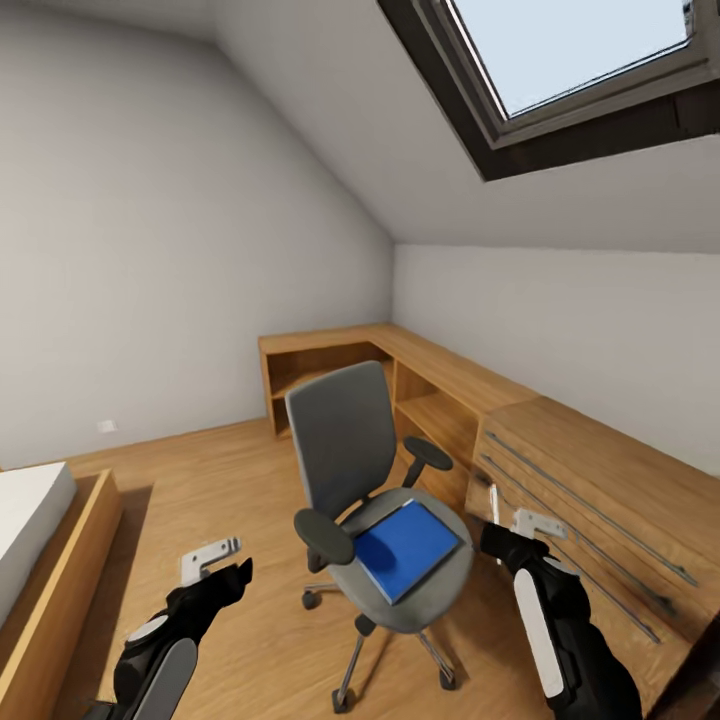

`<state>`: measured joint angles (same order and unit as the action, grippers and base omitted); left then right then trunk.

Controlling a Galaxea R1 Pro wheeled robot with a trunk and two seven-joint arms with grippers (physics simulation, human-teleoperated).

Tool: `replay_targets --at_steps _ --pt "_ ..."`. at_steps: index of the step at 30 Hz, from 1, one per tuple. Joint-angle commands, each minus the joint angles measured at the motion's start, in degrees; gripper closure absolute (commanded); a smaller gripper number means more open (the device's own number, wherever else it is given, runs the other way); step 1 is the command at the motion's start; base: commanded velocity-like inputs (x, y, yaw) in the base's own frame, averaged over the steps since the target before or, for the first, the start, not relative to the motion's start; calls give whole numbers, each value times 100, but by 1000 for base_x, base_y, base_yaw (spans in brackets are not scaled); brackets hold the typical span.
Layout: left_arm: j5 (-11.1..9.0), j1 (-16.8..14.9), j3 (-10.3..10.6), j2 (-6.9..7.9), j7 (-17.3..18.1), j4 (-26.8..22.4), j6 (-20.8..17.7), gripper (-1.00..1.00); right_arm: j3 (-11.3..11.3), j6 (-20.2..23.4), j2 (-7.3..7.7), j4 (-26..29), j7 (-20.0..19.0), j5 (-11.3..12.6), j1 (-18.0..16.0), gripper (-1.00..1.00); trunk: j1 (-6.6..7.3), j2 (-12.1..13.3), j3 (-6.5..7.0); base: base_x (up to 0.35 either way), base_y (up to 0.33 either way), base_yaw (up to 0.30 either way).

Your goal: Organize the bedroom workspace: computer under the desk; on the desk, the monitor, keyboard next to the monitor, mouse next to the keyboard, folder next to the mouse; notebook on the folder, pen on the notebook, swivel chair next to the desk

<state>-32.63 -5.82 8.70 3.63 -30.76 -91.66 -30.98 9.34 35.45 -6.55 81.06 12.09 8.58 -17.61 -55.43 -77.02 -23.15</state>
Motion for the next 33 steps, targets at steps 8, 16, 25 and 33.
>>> replay_targets --at_steps 8,16,25,33 --pt "-50 54 690 15 -146 -44 22 -100 338 6 -4 10 23 82 -5 100 176 318 172 0 0 -227" --pt "-50 55 782 15 -338 -45 22 -100 475 -19 -4 6 22 74 -5 100 352 639 349 0 0 -227" --pt "-57 55 851 15 -352 -42 18 -100 501 -29 -4 6 22 74 -5 100 462 840 476 0 0 -239" --pt "-56 55 858 30 -352 -11 13 -100 507 -30 -4 6 22 74 -5 100 462 840 508 0 0 -248"
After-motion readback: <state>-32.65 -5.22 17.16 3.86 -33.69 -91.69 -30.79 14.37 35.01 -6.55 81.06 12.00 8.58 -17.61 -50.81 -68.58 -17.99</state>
